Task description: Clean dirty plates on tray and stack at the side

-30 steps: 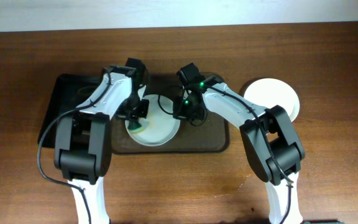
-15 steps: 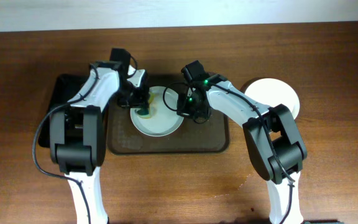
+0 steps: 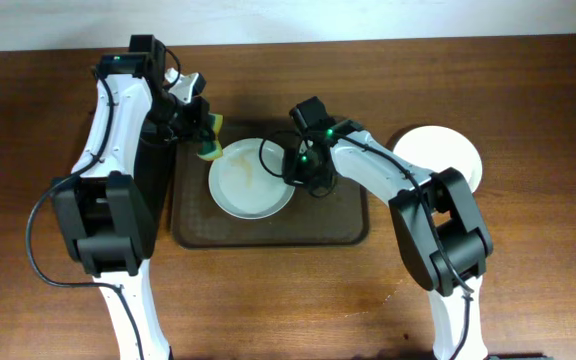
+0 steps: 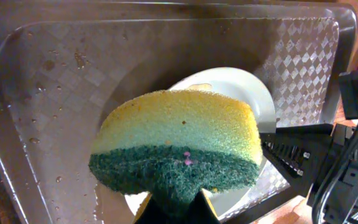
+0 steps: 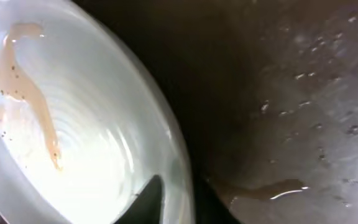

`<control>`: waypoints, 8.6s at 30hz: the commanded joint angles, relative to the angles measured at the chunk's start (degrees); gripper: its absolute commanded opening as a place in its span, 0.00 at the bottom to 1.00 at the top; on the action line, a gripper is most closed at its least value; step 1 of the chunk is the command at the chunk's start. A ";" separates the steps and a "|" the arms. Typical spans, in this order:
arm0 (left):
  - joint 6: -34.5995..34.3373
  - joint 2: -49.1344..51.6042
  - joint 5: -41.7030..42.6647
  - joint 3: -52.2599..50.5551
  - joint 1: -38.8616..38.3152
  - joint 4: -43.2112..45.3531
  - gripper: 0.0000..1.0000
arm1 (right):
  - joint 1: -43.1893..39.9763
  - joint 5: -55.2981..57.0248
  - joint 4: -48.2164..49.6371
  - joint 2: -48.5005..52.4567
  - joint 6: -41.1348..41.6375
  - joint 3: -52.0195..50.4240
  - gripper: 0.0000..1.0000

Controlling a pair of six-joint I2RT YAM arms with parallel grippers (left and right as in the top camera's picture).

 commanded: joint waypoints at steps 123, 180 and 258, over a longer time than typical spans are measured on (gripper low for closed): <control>-11.80 -3.45 -25.40 21.35 9.38 -14.97 0.99 | -17.73 23.26 -23.15 -32.72 -12.24 5.46 0.83; -11.78 -4.98 -24.28 26.62 7.87 -16.37 0.99 | -30.82 7.58 37.90 -124.93 -28.46 -89.05 0.98; 19.37 -129.52 -24.94 -117.31 6.95 68.11 0.99 | -30.80 7.61 32.72 -124.80 -28.46 -89.05 0.98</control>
